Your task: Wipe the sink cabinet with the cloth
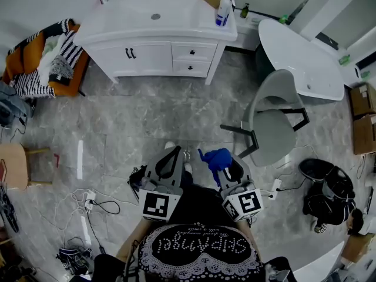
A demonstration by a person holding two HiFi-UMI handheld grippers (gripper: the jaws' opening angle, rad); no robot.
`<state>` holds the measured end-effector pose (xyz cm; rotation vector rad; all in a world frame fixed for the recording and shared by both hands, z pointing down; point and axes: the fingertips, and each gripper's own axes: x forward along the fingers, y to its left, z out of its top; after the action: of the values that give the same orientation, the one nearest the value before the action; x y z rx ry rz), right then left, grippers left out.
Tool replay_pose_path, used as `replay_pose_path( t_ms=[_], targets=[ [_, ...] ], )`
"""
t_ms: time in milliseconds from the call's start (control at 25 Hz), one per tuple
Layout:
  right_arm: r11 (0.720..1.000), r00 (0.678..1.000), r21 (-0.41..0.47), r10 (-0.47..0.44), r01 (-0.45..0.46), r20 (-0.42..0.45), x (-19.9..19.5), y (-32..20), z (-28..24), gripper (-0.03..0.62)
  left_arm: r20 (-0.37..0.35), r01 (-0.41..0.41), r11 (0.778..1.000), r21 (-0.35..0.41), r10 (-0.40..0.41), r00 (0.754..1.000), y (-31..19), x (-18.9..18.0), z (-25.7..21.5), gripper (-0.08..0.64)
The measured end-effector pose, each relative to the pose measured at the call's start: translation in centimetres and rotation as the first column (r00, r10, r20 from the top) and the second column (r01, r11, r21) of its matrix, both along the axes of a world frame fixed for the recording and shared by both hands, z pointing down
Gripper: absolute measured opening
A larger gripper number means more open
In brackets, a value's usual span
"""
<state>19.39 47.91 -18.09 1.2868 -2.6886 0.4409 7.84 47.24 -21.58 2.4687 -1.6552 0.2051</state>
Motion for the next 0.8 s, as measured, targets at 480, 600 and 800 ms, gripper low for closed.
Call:
replay_pose_path(
  t_ms=[480,600,800],
  targets=[
    [0.999,0.998,-0.007,0.051,-0.052,-0.036,-3.5,-6.6,0.3,0.117,0.007,-0.041,0.998,-0.057,0.042,0.999,-6.8,-3.8,0.5,0.003],
    [0.999,0.998,-0.009,0.046,-0.046,-0.038,-5.0,-8.6,-0.3,0.117,-0.001,-0.048,0.998,-0.047,0.048,0.999,-9.2,-5.0,-0.4,0.003],
    [0.999,0.998,-0.010,0.048,-0.048,-0.029,-7.2,-10.9,-0.4,0.117,-0.023,-0.033,0.999,-0.012,0.033,0.999,-11.8,-7.4,-1.2,0.003]
  ],
)
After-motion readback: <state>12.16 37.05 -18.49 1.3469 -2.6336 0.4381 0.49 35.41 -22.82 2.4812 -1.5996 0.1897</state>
